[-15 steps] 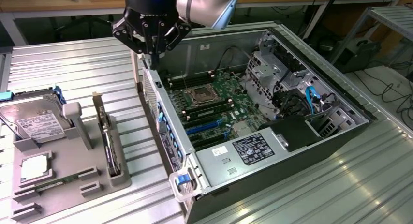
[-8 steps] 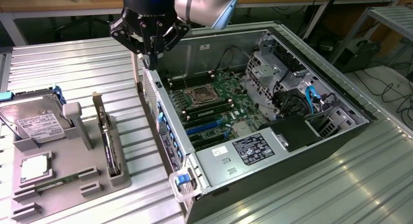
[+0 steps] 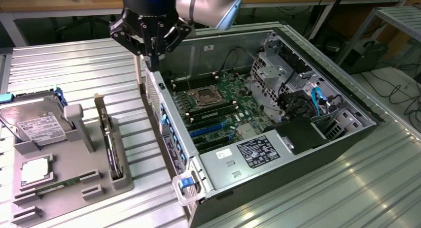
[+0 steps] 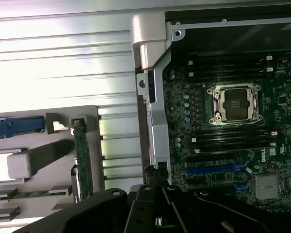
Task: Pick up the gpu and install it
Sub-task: 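Reach for the gpu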
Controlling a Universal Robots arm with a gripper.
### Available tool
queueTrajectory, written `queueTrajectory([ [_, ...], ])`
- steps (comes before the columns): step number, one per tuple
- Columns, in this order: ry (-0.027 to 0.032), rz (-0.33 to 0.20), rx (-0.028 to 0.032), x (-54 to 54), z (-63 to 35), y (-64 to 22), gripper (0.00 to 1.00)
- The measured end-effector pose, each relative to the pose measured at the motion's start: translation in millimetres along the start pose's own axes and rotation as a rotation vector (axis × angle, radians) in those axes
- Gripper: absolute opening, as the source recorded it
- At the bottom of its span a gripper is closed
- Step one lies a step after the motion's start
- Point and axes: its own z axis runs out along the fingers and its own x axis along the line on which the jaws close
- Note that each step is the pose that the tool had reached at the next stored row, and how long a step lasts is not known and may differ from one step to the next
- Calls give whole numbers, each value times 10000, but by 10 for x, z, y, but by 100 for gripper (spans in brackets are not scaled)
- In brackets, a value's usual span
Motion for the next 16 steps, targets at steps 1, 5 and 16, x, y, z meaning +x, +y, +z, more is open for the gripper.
queueTrajectory([
  [1, 0, 0, 0, 4, 0, 0, 11],
  [5, 0, 0, 0, 24, -1, -3, 11],
  [16, 0, 0, 0, 115, -4, -20, 11],
])
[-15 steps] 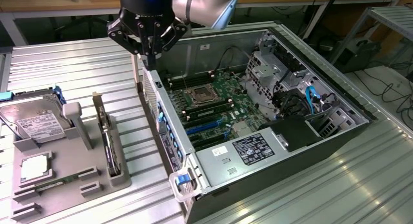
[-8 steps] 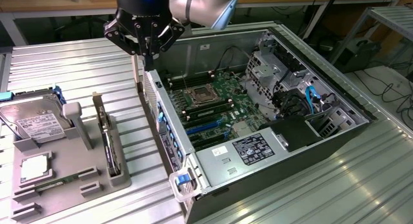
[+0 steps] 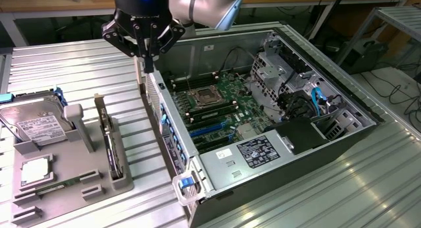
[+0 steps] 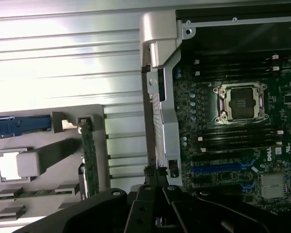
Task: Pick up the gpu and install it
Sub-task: 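Reach for the gpu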
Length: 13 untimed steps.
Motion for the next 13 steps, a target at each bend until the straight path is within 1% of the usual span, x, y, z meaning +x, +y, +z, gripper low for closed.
queueTrajectory([
  [6, -1, 0, -1, 46, -1, -7, 11],
  [13, 1, 0, 0, 75, -2, -11, 11],
])
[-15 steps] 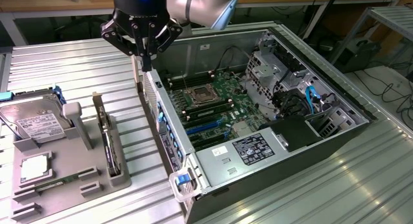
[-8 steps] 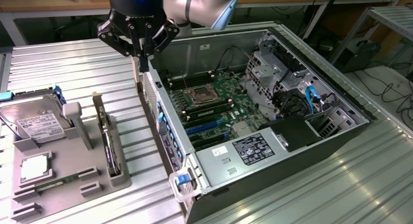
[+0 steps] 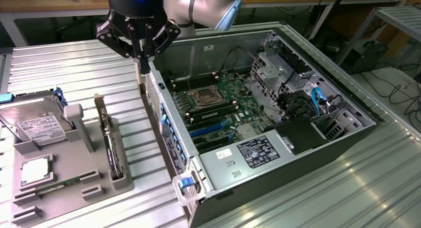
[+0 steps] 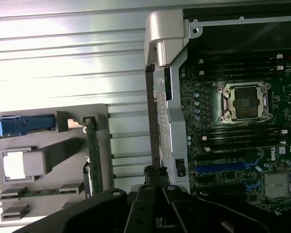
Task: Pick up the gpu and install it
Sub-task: 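Reach for the gpu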
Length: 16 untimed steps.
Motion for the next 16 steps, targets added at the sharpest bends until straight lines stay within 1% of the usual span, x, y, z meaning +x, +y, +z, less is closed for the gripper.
queueTrajectory([
  [16, 0, -1, 0, 100, -4, -37, 11],
])
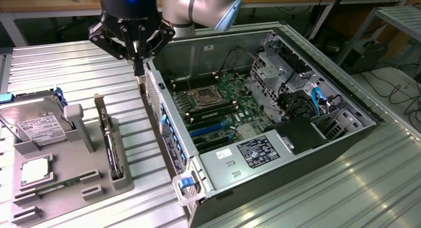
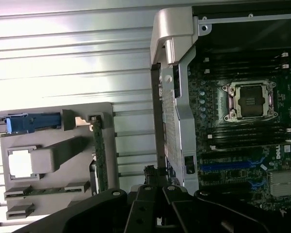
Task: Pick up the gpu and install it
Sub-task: 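Reach for the gpu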
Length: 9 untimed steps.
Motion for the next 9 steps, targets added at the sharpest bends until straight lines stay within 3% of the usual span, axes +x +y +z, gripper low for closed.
queueTrajectory([
  [9, 0, 0, 0, 53, -2, -24, 11],
])
